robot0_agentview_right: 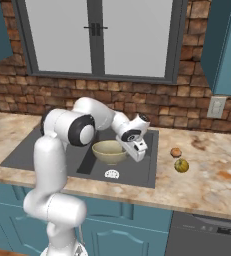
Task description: Remove the tangerine and squash from the sink. Then move the bowl and cup from the counter to the sink for washing.
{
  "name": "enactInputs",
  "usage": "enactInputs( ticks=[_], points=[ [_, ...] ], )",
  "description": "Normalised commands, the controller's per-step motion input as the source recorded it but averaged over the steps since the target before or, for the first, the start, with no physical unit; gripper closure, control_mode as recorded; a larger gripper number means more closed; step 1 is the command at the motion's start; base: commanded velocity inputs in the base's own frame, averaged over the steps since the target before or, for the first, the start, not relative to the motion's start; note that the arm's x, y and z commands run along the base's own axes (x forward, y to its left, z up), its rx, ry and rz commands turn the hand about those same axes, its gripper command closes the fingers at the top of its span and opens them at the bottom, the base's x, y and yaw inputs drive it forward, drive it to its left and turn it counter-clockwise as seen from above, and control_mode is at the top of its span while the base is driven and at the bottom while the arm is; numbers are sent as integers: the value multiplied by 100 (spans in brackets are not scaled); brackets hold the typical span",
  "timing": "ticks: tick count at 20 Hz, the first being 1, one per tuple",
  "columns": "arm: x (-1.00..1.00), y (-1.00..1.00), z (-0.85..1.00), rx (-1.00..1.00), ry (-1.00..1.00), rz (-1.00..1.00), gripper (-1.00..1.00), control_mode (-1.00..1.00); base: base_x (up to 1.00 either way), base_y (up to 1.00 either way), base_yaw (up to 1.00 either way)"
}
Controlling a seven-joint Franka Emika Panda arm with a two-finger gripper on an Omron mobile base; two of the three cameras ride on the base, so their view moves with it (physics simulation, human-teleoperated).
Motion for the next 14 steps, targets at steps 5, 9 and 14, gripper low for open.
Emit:
enactInputs(
  ticks=[5,9,14],
  points=[
    [33,0,-33,6,-3,8,100,-100,0,0,0],
    [36,0,-35,4,0,7,100,-100,0,0,0],
    [35,0,-35,4,0,7,100,-100,0,0,0]
  ],
)
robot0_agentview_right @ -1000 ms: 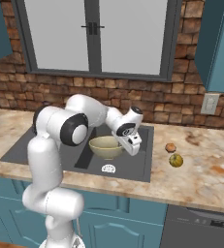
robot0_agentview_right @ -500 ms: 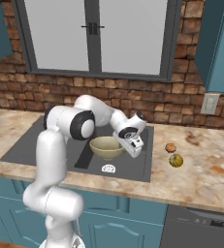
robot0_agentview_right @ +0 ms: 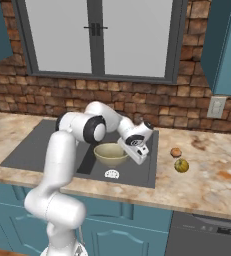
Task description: Remove the tangerine and squash from the sink. Then move the bowl and cup from the counter to the sink for washing.
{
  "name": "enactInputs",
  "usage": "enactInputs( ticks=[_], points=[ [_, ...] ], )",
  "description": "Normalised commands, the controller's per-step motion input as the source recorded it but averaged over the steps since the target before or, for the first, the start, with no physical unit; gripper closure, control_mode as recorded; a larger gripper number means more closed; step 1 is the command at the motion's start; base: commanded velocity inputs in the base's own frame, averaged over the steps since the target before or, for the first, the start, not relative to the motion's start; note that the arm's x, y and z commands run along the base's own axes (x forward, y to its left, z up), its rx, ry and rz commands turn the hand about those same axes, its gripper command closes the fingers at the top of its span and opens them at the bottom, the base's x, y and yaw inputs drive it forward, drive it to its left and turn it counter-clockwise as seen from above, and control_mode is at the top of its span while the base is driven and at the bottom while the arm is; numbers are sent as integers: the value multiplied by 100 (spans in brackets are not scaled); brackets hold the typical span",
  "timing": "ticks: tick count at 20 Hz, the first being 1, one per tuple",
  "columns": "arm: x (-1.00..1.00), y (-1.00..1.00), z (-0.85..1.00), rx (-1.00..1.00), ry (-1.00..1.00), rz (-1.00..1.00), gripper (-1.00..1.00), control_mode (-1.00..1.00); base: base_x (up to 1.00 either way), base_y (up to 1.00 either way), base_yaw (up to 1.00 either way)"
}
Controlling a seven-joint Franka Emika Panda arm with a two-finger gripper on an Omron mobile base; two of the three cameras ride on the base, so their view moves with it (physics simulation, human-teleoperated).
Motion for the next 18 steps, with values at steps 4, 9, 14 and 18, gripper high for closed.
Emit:
enactInputs(
  ticks=[4,9,14,18],
  points=[
    [35,0,-35,3,0,7,100,-100,0,0,0],
    [34,0,-36,2,0,8,100,-100,0,0,0],
    [33,0,-35,1,-1,8,100,-100,0,0,0],
    [32,1,-34,2,-3,7,100,-100,0,0,0]
  ],
)
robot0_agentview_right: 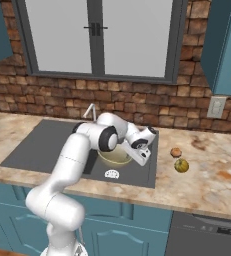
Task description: Remove the tangerine and squash from the sink. Then move the bowl and cup from the counter to the sink for washing.
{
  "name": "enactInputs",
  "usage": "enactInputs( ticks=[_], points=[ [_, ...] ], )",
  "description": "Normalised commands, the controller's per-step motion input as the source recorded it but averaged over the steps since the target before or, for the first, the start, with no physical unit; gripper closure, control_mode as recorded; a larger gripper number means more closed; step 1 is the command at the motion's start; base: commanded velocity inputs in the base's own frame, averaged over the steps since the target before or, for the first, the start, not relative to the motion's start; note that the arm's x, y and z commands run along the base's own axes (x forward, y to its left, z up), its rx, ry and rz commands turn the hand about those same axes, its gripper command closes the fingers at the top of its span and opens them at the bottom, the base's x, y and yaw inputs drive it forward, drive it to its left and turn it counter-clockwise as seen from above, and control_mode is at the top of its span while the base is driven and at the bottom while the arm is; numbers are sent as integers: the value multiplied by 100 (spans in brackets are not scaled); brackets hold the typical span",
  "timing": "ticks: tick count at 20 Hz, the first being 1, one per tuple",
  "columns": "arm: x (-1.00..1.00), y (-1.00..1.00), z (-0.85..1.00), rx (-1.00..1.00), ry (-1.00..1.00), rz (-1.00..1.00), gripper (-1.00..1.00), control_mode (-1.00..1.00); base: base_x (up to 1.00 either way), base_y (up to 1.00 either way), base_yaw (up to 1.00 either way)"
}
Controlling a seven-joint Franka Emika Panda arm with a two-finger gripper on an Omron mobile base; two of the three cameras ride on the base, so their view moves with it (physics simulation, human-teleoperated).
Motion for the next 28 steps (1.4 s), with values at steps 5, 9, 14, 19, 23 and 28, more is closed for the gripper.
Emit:
enactInputs(
  ticks=[5,9,14,19,23,28],
  points=[
    [21,6,-24,4,-3,6,100,-100,0,0,0],
    [0,11,-5,1,-2,0,100,-100,0,0,0],
    [-1,1,0,0,-1,0,-100,-100,0,0,0],
    [-5,0,12,0,0,0,-100,-100,0,0,0],
    [-4,0,26,0,0,0,-100,-100,0,0,0],
    [-8,0,32,-1,0,0,-100,-100,0,0,0]
  ],
)
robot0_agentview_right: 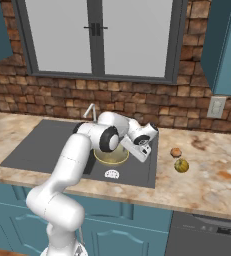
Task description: Remove the tangerine and squash from the sink. Then move the bowl and cup from the counter to the sink for washing.
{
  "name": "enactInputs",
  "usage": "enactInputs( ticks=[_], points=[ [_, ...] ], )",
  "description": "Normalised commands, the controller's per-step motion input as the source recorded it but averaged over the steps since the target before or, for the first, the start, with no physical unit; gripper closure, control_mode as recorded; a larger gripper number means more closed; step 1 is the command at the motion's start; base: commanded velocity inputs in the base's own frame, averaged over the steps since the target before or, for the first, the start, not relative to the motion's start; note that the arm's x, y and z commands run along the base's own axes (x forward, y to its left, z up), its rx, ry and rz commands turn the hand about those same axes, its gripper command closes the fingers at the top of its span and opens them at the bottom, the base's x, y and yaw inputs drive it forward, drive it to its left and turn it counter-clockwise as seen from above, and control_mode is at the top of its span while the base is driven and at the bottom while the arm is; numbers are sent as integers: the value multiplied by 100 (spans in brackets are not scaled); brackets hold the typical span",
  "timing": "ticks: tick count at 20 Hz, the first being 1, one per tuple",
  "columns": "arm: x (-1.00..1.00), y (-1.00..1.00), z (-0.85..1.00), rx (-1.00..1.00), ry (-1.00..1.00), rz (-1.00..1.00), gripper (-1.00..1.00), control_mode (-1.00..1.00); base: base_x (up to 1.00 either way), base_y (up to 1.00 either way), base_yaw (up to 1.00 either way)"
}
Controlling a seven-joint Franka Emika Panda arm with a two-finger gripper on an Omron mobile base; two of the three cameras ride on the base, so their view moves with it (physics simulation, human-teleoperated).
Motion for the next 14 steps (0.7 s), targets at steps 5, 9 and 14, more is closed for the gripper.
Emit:
enactInputs(
  ticks=[5,9,14],
  points=[
    [-13,0,38,-5,0,0,-100,-100,0,0,0],
    [-19,-1,36,-12,0,0,-100,-100,0,0,0],
    [-25,0,32,-14,0,0,-100,-100,0,0,0]
  ],
)
